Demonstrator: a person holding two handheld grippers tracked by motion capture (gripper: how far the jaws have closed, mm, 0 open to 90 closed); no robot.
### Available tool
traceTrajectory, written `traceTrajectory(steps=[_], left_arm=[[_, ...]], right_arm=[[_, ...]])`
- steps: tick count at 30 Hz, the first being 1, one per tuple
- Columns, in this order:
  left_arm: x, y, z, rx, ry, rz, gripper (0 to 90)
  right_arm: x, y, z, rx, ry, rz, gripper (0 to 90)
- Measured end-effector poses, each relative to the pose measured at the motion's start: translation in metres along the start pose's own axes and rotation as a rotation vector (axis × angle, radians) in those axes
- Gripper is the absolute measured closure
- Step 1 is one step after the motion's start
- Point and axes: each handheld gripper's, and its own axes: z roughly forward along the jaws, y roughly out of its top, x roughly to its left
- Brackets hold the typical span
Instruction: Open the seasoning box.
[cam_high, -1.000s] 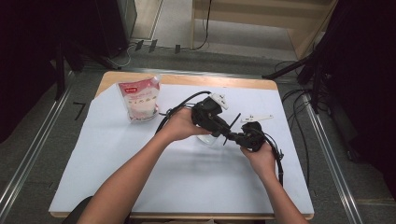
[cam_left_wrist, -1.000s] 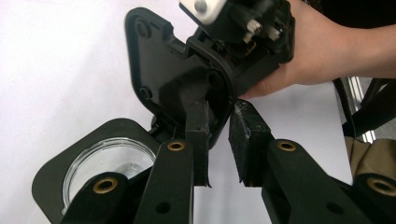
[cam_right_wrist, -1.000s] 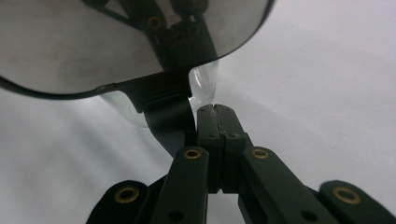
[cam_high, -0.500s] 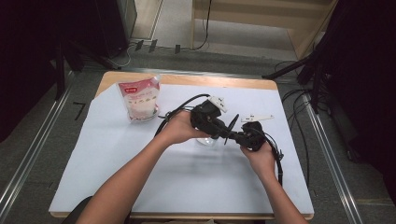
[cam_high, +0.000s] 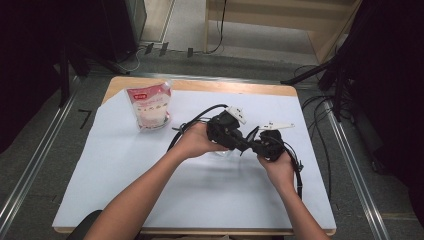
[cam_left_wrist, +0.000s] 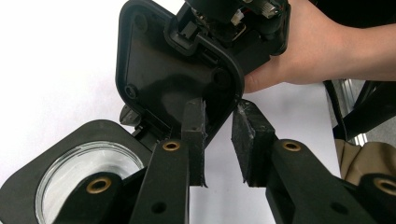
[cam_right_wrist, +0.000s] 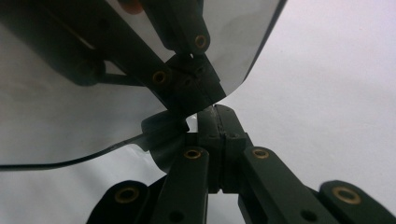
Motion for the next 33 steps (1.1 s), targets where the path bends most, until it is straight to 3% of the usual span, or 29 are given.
traceTrajectory(steps=[6, 11, 17, 21, 25, 33], left_arm=[[0.002, -0.002, -0.008, -0.017, 0.033, -0.021, 76.0], [0.006, -0.006, -0.018, -0.049, 0.022, -0.046, 75.2], [0.007, -0.011, -0.026, -0.047, 0.031, -0.06, 68.6], [0.008, -0.019, -0.038, -0.073, 0.024, -0.084, 63.8], [0.01, -0.033, -0.05, -0.094, 0.045, -0.109, 62.1], [0.014, -0.06, -0.07, -0.102, 0.093, -0.162, 56.1]], right_arm=[[-0.001, 0.0, -0.002, 0.004, 0.01, 0.006, 90.0], [0.003, -0.001, -0.009, 0.009, 0.016, -0.002, 90.0], [0.009, -0.007, -0.017, 0.01, 0.05, 0.013, 90.0], [0.019, -0.012, -0.018, 0.025, 0.08, 0.011, 90.0], [0.027, -0.013, -0.012, 0.052, 0.086, -0.01, 90.0], [0.019, -0.012, -0.002, 0.064, 0.069, 0.009, 90.0]])
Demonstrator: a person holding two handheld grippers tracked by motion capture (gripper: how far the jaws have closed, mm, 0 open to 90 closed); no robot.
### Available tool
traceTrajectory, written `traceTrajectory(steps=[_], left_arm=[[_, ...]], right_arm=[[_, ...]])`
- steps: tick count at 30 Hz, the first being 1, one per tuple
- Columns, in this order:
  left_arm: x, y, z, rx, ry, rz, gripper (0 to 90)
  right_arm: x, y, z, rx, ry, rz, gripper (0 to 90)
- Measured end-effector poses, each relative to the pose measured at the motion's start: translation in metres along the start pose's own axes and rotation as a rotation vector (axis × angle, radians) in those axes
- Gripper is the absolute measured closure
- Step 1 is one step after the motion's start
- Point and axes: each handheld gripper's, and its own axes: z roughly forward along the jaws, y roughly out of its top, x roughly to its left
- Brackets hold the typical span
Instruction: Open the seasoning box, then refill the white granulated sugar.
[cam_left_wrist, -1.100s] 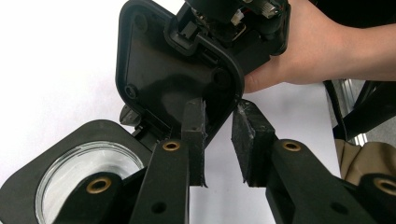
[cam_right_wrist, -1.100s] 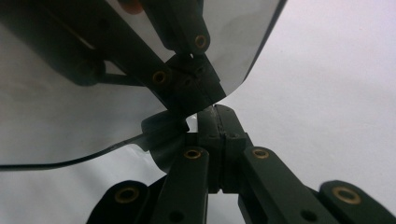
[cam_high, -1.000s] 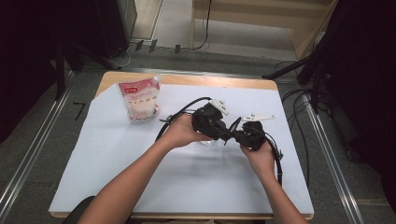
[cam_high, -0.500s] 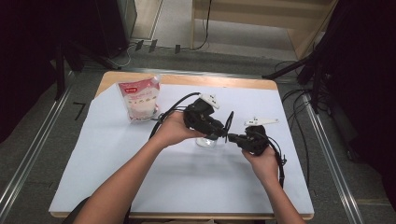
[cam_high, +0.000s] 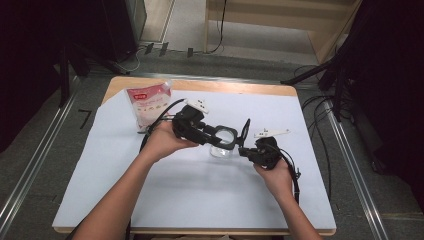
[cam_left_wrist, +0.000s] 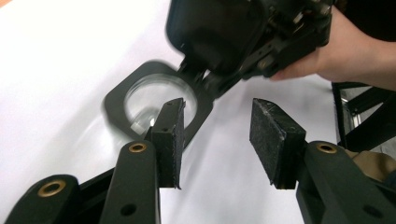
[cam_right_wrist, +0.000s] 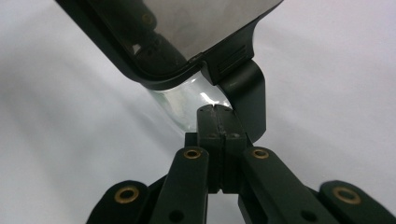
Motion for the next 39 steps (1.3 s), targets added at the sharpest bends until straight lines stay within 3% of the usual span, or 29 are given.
traceTrajectory(steps=[12, 18, 21, 25, 30, 39], left_arm=[[0.013, -0.033, -0.031, -0.038, 0.08, -0.069, 55.4], [0.021, -0.046, -0.049, -0.036, 0.106, -0.091, 51.6], [0.026, -0.053, -0.054, -0.03, 0.116, -0.097, 49.3], [0.031, -0.061, -0.066, -0.036, 0.144, -0.112, 47.3], [0.037, -0.071, -0.083, -0.053, 0.18, -0.135, 46.3], [0.042, -0.086, -0.109, -0.058, 0.222, -0.161, 46.1]], right_arm=[[-0.015, 0.004, 0.0, -0.016, -0.035, 0.018, 90.0], [-0.015, 0.004, -0.007, -0.025, -0.01, 0.016, 89.4], [-0.012, 0.002, -0.014, -0.029, -0.003, 0.01, 85.0], [-0.009, -0.004, -0.025, -0.051, 0.012, 0.001, 72.1], [-0.007, -0.014, -0.034, -0.051, -0.007, -0.014, 59.1], [-0.001, -0.021, -0.042, -0.074, 0.05, -0.032, 55.5]])
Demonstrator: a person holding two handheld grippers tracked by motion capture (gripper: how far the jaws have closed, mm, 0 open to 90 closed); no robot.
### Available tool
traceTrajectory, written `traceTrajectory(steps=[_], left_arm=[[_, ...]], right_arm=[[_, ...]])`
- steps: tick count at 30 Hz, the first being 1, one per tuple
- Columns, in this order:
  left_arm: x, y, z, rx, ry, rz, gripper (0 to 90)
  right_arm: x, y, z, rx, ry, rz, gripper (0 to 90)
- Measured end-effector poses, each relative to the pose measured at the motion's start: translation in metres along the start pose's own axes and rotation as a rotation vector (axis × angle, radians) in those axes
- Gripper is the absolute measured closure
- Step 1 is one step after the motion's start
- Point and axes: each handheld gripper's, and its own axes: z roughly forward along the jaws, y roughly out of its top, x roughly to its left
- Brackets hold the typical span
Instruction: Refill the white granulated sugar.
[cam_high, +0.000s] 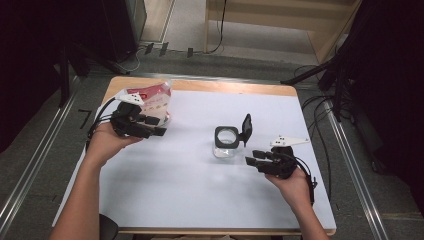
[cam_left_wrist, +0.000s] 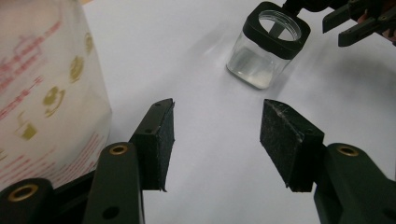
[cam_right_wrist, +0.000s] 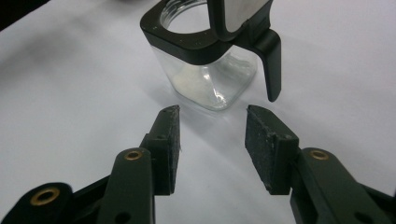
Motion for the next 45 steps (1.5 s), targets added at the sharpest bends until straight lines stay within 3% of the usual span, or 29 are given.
traceTrajectory(steps=[16, 20, 30, 36, 45], left_arm=[[0.023, -0.018, -0.024, -0.034, 0.064, -0.085, 43.9], [0.027, -0.022, -0.029, -0.02, 0.076, -0.089, 43.5], [0.043, -0.034, -0.041, -0.057, 0.104, -0.142, 42.1], [0.055, -0.036, -0.042, -0.079, 0.134, -0.182, 39.9], [0.064, -0.025, -0.027, -0.069, 0.164, -0.162, 38.8]], right_arm=[[-0.002, 0.001, 0.008, 0.034, 0.004, -0.011, 51.4], [-0.002, 0.001, 0.008, 0.036, 0.006, -0.016, 51.3], [-0.002, 0.002, 0.012, 0.051, 0.008, -0.021, 51.3], [-0.003, 0.001, 0.011, 0.05, -0.001, -0.013, 51.3], [-0.002, -0.002, 0.01, 0.058, -0.01, -0.015, 51.4]])
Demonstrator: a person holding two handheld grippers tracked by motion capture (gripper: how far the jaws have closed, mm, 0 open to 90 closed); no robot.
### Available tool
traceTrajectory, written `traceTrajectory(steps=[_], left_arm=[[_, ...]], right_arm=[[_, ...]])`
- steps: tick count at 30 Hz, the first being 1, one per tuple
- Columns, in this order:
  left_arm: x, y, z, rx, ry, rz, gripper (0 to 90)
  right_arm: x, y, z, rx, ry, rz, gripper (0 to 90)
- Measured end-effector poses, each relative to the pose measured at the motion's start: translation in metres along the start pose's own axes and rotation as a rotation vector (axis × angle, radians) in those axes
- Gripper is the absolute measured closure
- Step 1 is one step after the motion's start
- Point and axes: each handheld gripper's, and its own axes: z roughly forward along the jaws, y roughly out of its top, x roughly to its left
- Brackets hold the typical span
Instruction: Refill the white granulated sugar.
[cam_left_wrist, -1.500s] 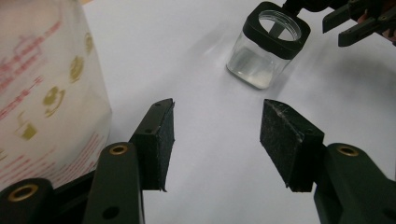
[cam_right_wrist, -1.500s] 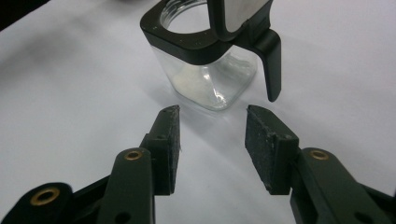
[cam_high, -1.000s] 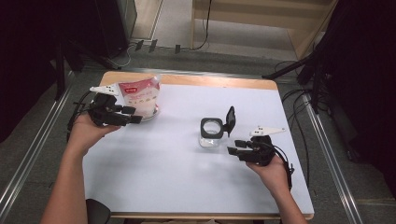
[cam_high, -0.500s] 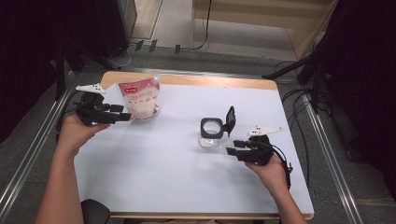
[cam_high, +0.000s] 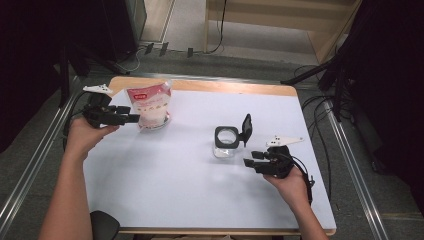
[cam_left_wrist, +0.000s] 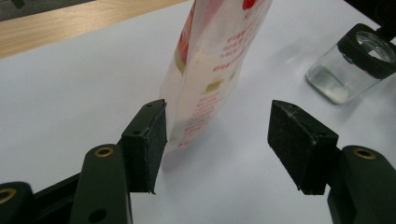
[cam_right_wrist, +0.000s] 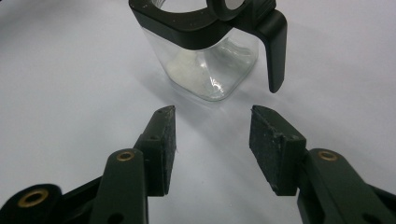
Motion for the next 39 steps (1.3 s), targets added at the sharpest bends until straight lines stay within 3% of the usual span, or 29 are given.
traceTrajectory(steps=[4, 9, 21, 25, 29, 33, 39], left_arm=[[-0.001, 0.005, 0.013, 0.01, 0.007, 0.006, 38.5], [-0.004, 0.012, 0.025, 0.026, 0.044, 0.024, 38.0], [0.005, 0.017, 0.039, -0.031, 0.028, -0.035, 44.3], [0.003, 0.019, 0.041, -0.023, 0.017, -0.062, 54.9], [0.001, 0.019, 0.041, -0.018, 0.026, -0.045, 67.5], [-0.005, 0.022, 0.04, -0.026, 0.004, -0.039, 81.8], [-0.013, 0.028, 0.034, -0.039, -0.025, -0.054, 90.0]], right_arm=[[0.0, -0.002, -0.001, -0.002, -0.004, 0.001, 51.3], [0.002, -0.004, -0.001, 0.006, -0.01, 0.0, 51.2], [0.008, -0.006, 0.003, 0.021, -0.009, -0.012, 51.1], [0.009, -0.005, 0.003, 0.008, -0.002, -0.019, 51.1], [0.012, -0.004, 0.003, 0.003, 0.004, -0.022, 51.2], [0.016, -0.003, 0.004, -0.011, 0.014, -0.047, 51.3], [0.027, 0.0, 0.007, -0.023, 0.034, -0.081, 51.6]])
